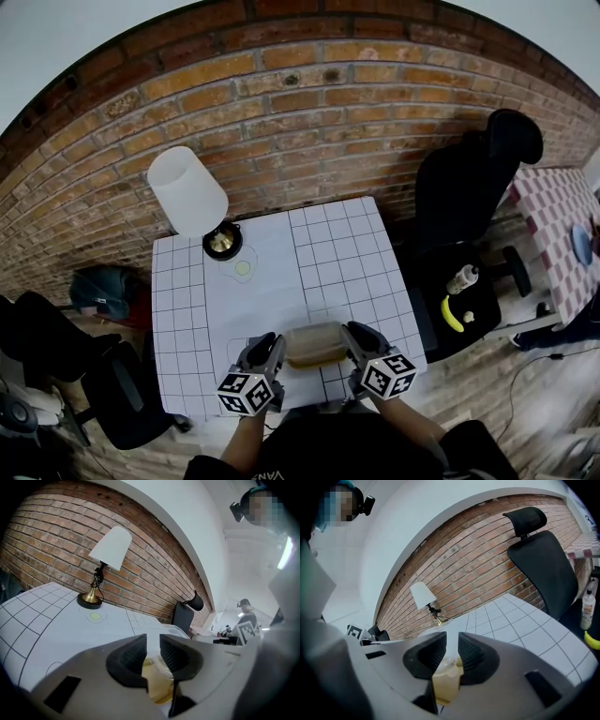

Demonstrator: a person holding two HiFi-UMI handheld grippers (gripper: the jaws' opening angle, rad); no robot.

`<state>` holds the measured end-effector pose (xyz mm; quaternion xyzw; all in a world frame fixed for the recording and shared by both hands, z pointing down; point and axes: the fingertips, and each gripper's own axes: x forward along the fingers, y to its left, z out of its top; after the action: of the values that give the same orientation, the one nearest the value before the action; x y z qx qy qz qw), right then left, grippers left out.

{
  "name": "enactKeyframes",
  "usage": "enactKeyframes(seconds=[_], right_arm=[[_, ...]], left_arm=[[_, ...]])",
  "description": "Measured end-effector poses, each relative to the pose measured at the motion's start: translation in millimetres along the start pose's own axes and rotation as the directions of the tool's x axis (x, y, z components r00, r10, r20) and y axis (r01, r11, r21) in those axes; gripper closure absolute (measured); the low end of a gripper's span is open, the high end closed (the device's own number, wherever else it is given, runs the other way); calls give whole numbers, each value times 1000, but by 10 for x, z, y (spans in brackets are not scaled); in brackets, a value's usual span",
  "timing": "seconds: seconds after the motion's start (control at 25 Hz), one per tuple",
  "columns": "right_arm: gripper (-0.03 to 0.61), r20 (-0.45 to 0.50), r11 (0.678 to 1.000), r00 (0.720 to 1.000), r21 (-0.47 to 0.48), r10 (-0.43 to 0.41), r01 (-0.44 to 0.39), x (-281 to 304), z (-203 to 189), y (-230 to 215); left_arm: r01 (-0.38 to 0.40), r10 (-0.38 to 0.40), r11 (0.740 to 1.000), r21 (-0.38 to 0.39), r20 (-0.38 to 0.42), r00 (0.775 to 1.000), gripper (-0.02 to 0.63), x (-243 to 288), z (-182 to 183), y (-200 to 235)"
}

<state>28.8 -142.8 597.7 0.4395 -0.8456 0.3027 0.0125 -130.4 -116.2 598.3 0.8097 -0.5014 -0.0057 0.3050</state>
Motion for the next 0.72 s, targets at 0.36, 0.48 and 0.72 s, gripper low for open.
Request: enactKeyframes(seconds=[0.36, 0.48, 0.72], right_arm=[[514, 47, 999, 999, -37, 27, -25, 39, 264, 99], [515, 64, 998, 997, -44, 42, -39, 50, 352, 159], [529, 121, 996, 990, -56, 71, -64, 16, 587, 297]], left_arm=[[-14, 12, 999, 36, 59, 998, 536, -16, 251, -37], [-19, 15, 999, 46, 86, 996, 542, -47, 364, -52], [-23, 11, 996, 87, 133, 991, 545, -120, 592, -129]])
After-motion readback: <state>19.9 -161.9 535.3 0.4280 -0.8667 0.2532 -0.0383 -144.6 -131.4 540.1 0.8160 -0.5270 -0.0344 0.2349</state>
